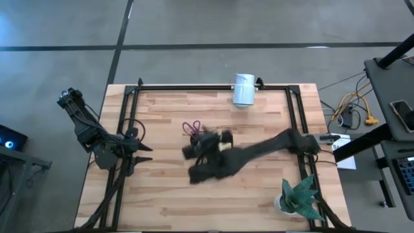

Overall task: Pick and place office supplies into organizer
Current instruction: Return to Home Position

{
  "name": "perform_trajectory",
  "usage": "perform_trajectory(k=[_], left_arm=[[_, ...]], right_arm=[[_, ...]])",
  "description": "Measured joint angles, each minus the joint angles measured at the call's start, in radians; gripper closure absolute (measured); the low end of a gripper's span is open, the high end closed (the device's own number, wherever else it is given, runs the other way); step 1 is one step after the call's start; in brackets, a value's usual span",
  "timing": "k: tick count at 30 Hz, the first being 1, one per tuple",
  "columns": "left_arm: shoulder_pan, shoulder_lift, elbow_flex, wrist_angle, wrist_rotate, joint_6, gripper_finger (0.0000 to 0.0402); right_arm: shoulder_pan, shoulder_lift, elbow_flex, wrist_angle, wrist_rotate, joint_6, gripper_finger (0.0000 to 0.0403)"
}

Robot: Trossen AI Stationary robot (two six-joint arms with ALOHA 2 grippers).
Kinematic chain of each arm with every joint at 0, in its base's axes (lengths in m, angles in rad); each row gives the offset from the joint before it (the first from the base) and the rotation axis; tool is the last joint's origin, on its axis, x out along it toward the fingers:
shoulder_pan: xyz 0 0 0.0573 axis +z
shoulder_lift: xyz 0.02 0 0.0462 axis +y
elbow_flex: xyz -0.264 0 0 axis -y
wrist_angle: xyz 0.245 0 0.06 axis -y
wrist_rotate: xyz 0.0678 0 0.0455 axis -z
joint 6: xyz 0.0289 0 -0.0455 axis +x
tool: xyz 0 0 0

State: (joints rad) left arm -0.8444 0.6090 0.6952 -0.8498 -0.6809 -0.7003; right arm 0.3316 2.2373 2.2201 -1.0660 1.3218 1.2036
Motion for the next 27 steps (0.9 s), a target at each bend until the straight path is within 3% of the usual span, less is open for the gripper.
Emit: perform_trajectory(k=[4, 6, 8, 11, 15, 17, 19, 22, 25, 27], left_arm=[[0.0, -0.001, 0.006, 0.027, 0.008, 0.0, 0.0252], [0.0, -0.001, 0.025, 0.035, 0.056, 0.0, 0.0252], [0.0, -0.003, 0.042, 0.039, 0.129, -0.003, 0.0252], [0.0, -0.003, 0.048, 0.113, 0.244, -0.026, 0.0252], [0.0, 0.0, 0.039, 0.264, 0.409, 0.055, 0.0252], [0.0, 0.002, 0.035, 0.338, 0.469, 0.106, 0.0252], [-0.001, 0.001, 0.034, 0.383, 0.493, 0.12, 0.0252], [-0.001, -0.001, 0.032, 0.405, 0.493, 0.126, 0.0252], [0.0, -0.01, 0.016, 0.443, 0.494, 0.136, 0.0252], [0.0, -0.019, 0.005, 0.477, 0.493, 0.141, 0.0252]], right_arm=[[-0.058, -0.108, 0.116, -0.02, -0.195, -0.393, 0.027], [-0.066, -0.146, 0.137, -0.003, -0.313, -0.49, 0.0269], [-0.052, -0.202, 0.111, 0.057, -0.38, -0.534, 0.0268], [-0.035, -0.278, 0.109, 0.069, -0.383, -0.594, 0.0271], [-0.032, -0.364, 0.108, 0.071, -0.408, -0.422, 0.0277], [-0.012, -0.392, 0.106, 0.08, -0.463, -0.478, 0.0279], [0.006, -0.409, 0.106, 0.112, -0.588, -0.609, 0.028], [0.006, -0.407, 0.07, 0.18, -0.849, -0.632, 0.028], [0.003, -0.369, -0.062, 0.403, -0.999, -0.609, 0.0278], [0.002, -0.331, -0.194, 0.709, -1.101, -0.624, 0.0276]])
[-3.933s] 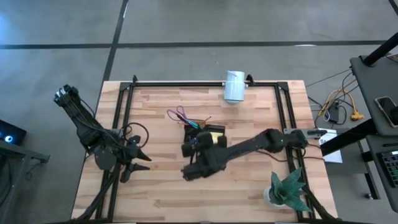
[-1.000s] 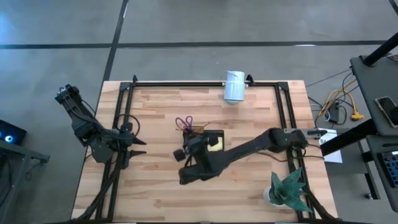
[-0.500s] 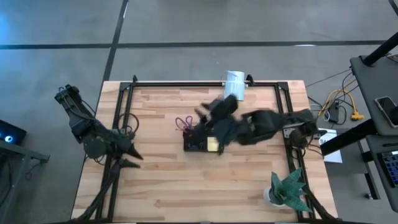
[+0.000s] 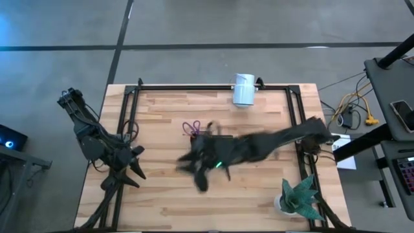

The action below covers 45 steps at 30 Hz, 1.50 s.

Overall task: Pick and place office supplies into organizer
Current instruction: Return to Home Position

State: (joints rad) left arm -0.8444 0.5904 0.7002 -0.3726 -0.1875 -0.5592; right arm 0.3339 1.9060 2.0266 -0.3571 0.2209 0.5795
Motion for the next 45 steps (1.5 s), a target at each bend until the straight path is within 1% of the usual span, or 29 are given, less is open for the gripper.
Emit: perform_trajectory(k=[3, 4, 5, 6, 7, 9, 11, 14, 16, 18, 22, 25, 27, 29, 32, 35, 37, 38, 40, 42, 44, 45], left_arm=[[0.0, -0.013, -0.023, 0.074, 0.0, 0.026, 0.0252], [0.0, -0.02, -0.036, 0.105, -0.001, 0.04, 0.0252], [0.0, -0.031, -0.055, 0.143, -0.002, 0.049, 0.0252], [0.001, -0.042, -0.076, 0.18, -0.005, 0.061, 0.0252], [0.001, -0.052, -0.095, 0.215, -0.005, 0.071, 0.0252], [0.003, -0.073, -0.137, 0.279, -0.006, 0.092, 0.0252], [0.003, -0.092, -0.176, 0.32, -0.012, 0.101, 0.0252], [0.006, -0.147, -0.226, 0.359, -0.056, 0.152, 0.0252], [0.01, -0.213, -0.237, 0.351, -0.117, 0.208, 0.0252], [0.016, -0.282, -0.237, 0.314, -0.196, 0.263, 0.0252], [0.021, -0.422, -0.237, 0.231, -0.362, 0.38, 0.0252], [0.021, -0.524, -0.238, 0.112, -0.442, 0.402, 0.0252], [0.022, -0.57, -0.238, 0.058, -0.487, 0.403, 0.0252], [0.022, -0.555, -0.232, 0.013, -0.527, 0.416, 0.0252], [0.025, -0.558, -0.224, 0.052, -0.53, 0.42, 0.0252], [0.025, -0.535, -0.278, 0.175, -0.534, 0.449, 0.0252], [0.025, -0.525, -0.333, 0.298, -0.495, 0.468, 0.0252], [0.025, -0.516, -0.364, 0.36, -0.49, 0.473, 0.0252], [0.026, -0.475, -0.431, 0.487, -0.5, 0.477, 0.0252], [0.027, -0.429, -0.483, 0.616, -0.509, 0.533, 0.0252], [0.038, -0.413, -0.497, 0.733, -0.54, 0.595, 0.0252], [0.046, -0.41, -0.497, 0.758, -0.553, 0.613, 0.0252]], right_arm=[[-0.022, 0.05, -0.192, 0.583, -0.205, -0.065, 0.0273], [-0.037, 0.058, -0.246, 0.723, -0.263, -0.054, 0.0273], [-0.053, 0.058, -0.301, 0.807, -0.294, -0.021, 0.0274], [-0.066, 0.048, -0.351, 0.832, -0.301, 0.021, 0.0275], [-0.078, 0.033, -0.403, 0.828, -0.305, 0.046, 0.0276], [-0.091, -0.011, -0.509, 0.797, -0.303, 0.043, 0.0279], [-0.097, -0.082, -0.608, 0.776, -0.279, 0.028, 0.0282], [-0.11, -0.318, -0.775, 0.715, -0.214, -0.025, 0.0285], [-0.123, -0.474, -0.884, 0.725, -0.193, -0.08, 0.0285], [-0.126, -0.6, -0.996, 0.721, -0.182, -0.118, 0.0284], [-0.123, -0.785, -1.192, 0.682, -0.198, -0.172, 0.0287], [-0.147, -0.921, -1.302, 0.723, -0.188, -0.188, 0.0289], [-0.161, -0.971, -1.371, 0.73, -0.193, -0.197, 0.0289], [-0.185, -1.01, -1.449, 0.711, -0.234, -0.219, 0.0289], [-0.256, -1.089, -1.534, 0.839, -0.309, -0.237, 0.0287], [-0.333, -1.12, -1.619, 0.941, -0.379, -0.235, 0.0285], [-0.379, -1.123, -1.674, 0.958, -0.416, -0.236, 0.0284], [-0.396, -1.118, -1.683, 1.001, -0.421, -0.233, 0.0285], [-0.423, -1.111, -1.699, 1.058, -0.428, -0.215, 0.0287], [-0.443, -1.08, -1.694, 1.05, -0.468, -0.189, 0.029], [-0.483, -1.041, -1.681, 1.02, -0.551, -0.182, 0.0292], [-0.509, -1.025, -1.659, 1.026, -0.604, -0.175, 0.0293]])
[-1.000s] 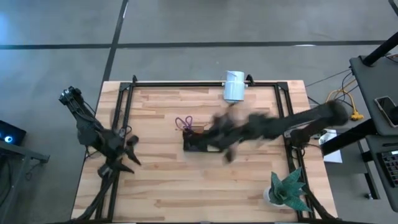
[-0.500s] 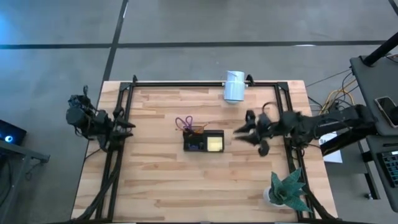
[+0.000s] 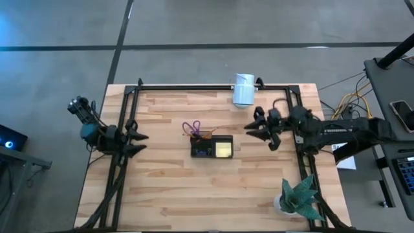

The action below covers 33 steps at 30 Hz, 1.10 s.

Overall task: Pick and place office supplies into organizer
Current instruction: Return to Home Position

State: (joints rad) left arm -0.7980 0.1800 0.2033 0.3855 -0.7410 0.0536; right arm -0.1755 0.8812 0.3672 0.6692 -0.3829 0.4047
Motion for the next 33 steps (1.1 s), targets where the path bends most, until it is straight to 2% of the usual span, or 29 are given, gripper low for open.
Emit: perform_trajectory(k=[2, 5, 7, 13, 14, 17, 21, 23, 27, 30, 33], left_arm=[[0.021, 0.001, 0.003, -0.006, 0.003, -0.001, 0.0252], [0.057, 0.025, -0.004, 0.013, 0.088, -0.041, 0.0252], [0.089, 0.068, -0.021, -0.01, 0.107, -0.06, 0.0252], [0.284, 0.109, -0.014, -0.006, 0.12, -0.092, 0.0252], [0.327, 0.102, -0.014, -0.015, 0.152, -0.101, 0.0252], [0.471, 0.073, -0.013, -0.105, 0.333, -0.164, 0.0252], [0.662, 0.019, 0.023, -0.384, 0.55, -0.286, 0.0252], [0.733, -0.016, 0.048, -0.442, 0.621, -0.292, 0.0252], [0.806, -0.102, 0.084, -0.61, 0.688, -0.299, 0.0252], [0.813, -0.155, 0.078, -0.777, 0.707, -0.376, 0.0252], [0.813, -0.151, 0.064, -0.76, 0.729, -0.388, 0.0252]], right_arm=[[-0.061, 0.038, 0.047, 0.031, -0.088, 0.024, 0.0294], [-0.146, 0.143, 0.112, 0.02, -0.241, 0.039, 0.0292], [-0.196, 0.207, 0.156, 0.0, -0.311, 0.025, 0.0291], [-0.282, 0.361, 0.278, 0.012, -0.344, -0.025, 0.0296], [-0.288, 0.378, 0.283, 0.007, -0.371, -0.016, 0.0297], [-0.303, 0.395, 0.304, 0.022, -0.421, -0.004, 0.03], [-0.304, 0.376, 0.305, 0.013, -0.413, -0.008, 0.0301], [-0.308, 0.349, 0.294, 0.023, -0.405, -0.018, 0.0301], [-0.318, 0.334, 0.243, 0.013, -0.396, -0.019, 0.0305], [-0.321, 0.329, 0.203, 0.02, -0.385, -0.027, 0.0305], [-0.324, 0.33, 0.167, 0.016, -0.319, -0.025, 0.0302]])
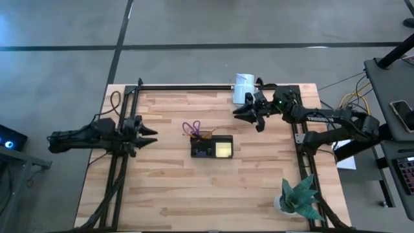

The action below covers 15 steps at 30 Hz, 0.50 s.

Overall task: Pick and place office supplies into organizer
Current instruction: Return to Home Position

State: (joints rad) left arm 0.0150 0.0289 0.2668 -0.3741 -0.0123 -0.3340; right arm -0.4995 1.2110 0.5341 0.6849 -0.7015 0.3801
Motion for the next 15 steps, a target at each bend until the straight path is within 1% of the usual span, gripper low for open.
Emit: perform_trajectory(k=[1, 3, 7, 10, 12, 15], left_arm=[[0.0, 0.004, 0.0, 0.013, -0.009, 0.011, 0.0252], [0.001, 0.024, -0.012, 0.038, -0.076, 0.031, 0.0252], [0.001, 0.061, -0.056, 0.046, -0.288, 0.022, 0.0252], [0.001, 0.066, -0.098, 0.103, -0.382, -0.063, 0.0252], [0.001, 0.075, -0.134, 0.175, -0.38, -0.103, 0.0252], [0.001, 0.072, -0.188, 0.279, -0.27, -0.093, 0.0252]], right_arm=[[0.0, 0.0, -0.006, 0.0, 0.01, 0.007, 0.0301], [0.004, -0.001, -0.018, 0.008, 0.017, 0.009, 0.03], [0.004, 0.0, -0.051, 0.006, 0.019, -0.004, 0.0304], [0.006, 0.0, -0.077, 0.039, 0.023, -0.001, 0.0309], [0.014, 0.0, -0.098, 0.089, 0.023, -0.001, 0.031], [0.02, 0.0, -0.143, 0.156, 0.024, 0.001, 0.0308]])
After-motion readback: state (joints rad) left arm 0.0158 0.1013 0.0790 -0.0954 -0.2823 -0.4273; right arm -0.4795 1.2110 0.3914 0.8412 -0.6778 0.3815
